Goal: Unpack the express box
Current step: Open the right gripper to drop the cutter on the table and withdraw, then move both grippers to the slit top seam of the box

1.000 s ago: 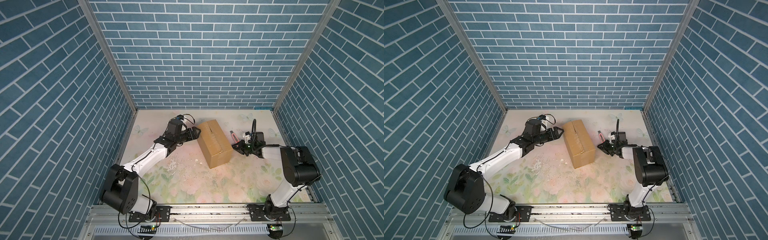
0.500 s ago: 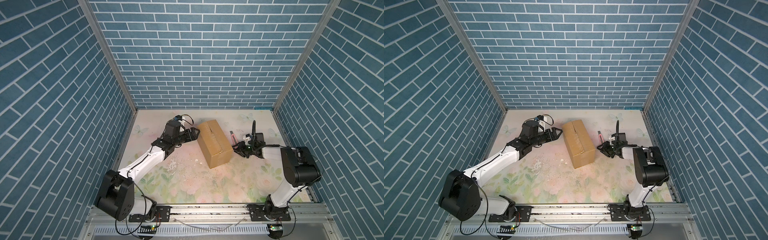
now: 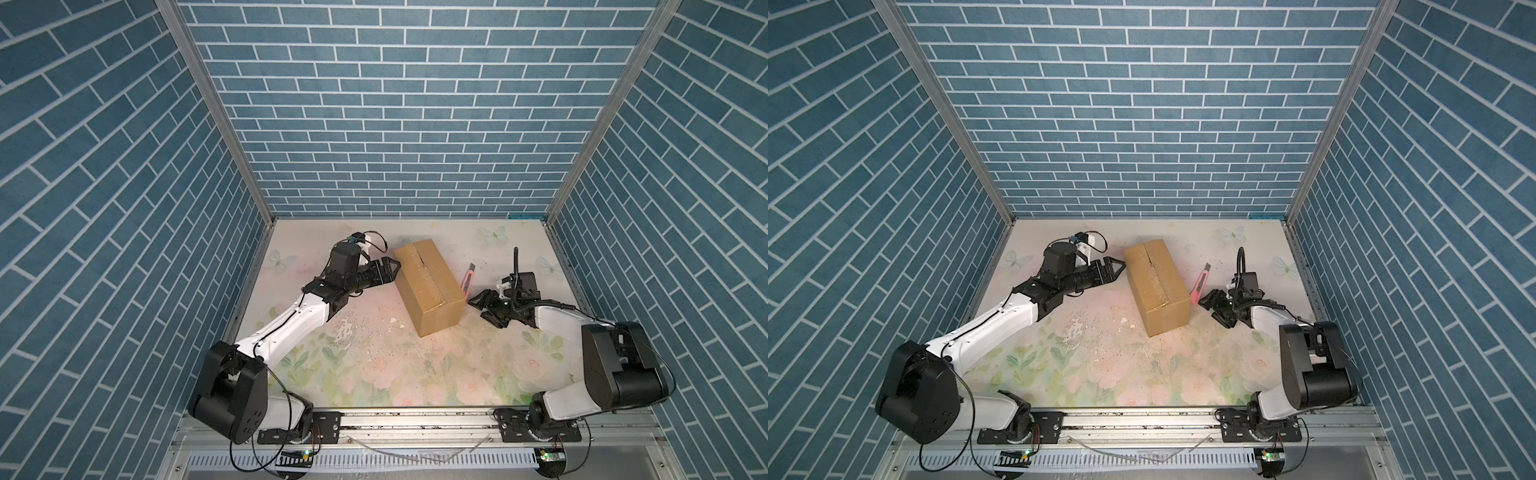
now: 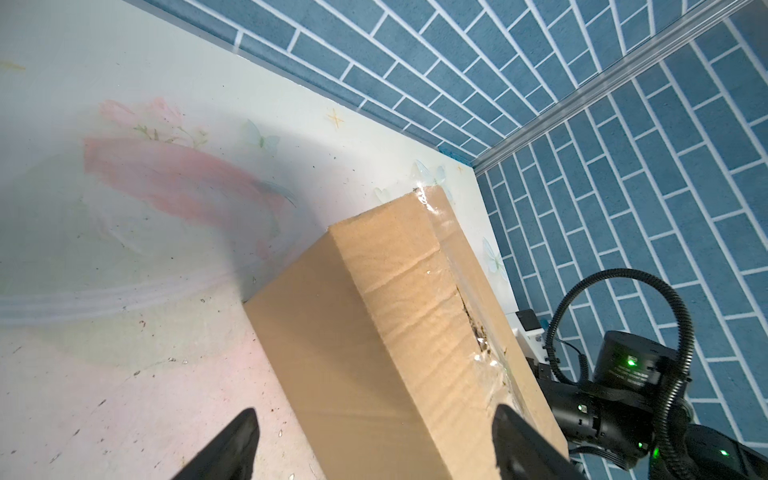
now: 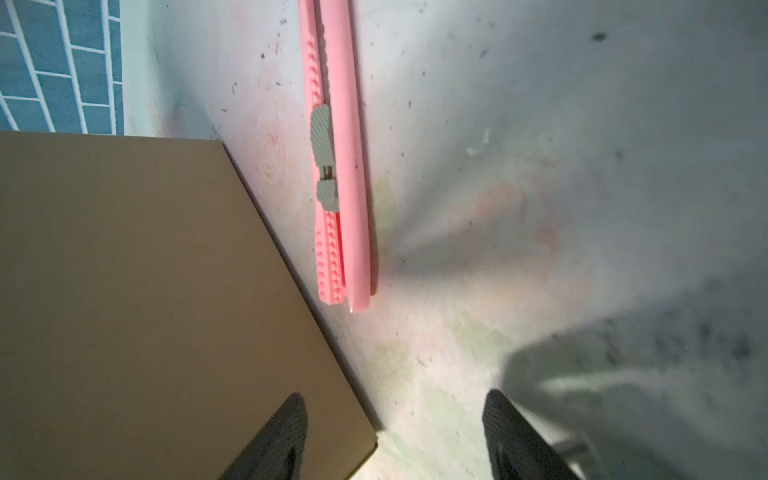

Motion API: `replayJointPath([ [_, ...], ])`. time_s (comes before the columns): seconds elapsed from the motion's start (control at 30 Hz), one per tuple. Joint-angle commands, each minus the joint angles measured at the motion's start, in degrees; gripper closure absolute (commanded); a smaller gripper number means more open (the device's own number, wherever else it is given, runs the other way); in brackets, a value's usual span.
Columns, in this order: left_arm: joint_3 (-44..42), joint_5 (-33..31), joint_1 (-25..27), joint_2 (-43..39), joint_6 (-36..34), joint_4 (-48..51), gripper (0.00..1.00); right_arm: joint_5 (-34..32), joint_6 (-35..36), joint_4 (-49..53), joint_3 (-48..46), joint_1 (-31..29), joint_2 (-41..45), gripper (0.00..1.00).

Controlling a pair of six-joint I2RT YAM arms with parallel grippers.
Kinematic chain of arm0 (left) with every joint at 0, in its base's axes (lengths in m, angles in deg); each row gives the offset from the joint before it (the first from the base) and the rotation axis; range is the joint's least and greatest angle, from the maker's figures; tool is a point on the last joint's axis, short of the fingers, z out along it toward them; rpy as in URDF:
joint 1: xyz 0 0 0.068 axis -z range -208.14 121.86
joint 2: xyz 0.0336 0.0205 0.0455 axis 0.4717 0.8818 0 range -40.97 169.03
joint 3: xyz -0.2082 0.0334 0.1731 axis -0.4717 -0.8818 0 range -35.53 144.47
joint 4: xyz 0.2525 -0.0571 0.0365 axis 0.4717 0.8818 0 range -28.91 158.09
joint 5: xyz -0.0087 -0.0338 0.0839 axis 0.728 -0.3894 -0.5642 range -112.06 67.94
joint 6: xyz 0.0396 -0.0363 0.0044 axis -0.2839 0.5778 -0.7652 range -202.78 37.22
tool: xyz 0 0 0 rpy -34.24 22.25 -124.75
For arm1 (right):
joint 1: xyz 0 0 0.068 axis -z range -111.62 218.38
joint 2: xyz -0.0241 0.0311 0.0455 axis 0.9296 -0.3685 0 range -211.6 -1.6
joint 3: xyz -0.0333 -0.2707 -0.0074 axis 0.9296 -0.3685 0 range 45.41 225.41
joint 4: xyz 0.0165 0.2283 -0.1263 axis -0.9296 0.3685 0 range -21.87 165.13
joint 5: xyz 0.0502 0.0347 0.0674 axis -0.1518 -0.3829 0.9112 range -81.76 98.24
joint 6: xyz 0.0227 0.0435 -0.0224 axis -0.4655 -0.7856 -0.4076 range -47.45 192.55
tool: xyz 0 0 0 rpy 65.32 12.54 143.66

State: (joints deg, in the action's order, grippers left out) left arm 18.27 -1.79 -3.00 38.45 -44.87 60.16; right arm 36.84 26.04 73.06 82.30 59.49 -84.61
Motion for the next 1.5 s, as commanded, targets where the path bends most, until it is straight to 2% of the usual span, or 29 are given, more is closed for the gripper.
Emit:
replayJointPath([
  [0.0,3.01,2.04,-0.37,2.56,-0.60,0.17,0.11,-4.49,0.64,11.52,0.15,-0.24,6.44,0.28],
  [0.13,5.60,3.06,-0.28,5.42,-0.53,0.59,0.11,-5.57,2.82,21.97,4.22,-0.56,12.16,0.26],
  [0.27,8.51,4.07,-0.27,8.59,-0.56,1.69,0.12,-5.57,6.56,29.58,9.63,-1.70,14.44,0.26],
  [0.4,10.81,5.10,-0.27,11.16,-0.67,2.98,0.12,-8.70,12.09,34.92,17.58,-6.75,13.87,0.27],
  [0.73,15.98,4.42,0.25,13.57,-4.82,11.07,0.12,-13.81,23.23,37.20,36.25,-17.83,2.86,0.25],
  [0.87,17.64,3.00,0.26,13.43,-6.84,15.14,0.12,-15.28,26.39,38.05,41.67,-20.52,-2.53,0.19],
  [1.1,18.88,3.26,1.17,14.82,-7.26,16.00,0.12,-14.34,28.71,38.73,47.82,-20.91,-8.15,0.14],
  [1.47,20.29,4.26,3.11,17.71,-6.73,14.73,0.12,-12.06,31.78,40.51,50.74,-20.91,-15.25,0.18],
])
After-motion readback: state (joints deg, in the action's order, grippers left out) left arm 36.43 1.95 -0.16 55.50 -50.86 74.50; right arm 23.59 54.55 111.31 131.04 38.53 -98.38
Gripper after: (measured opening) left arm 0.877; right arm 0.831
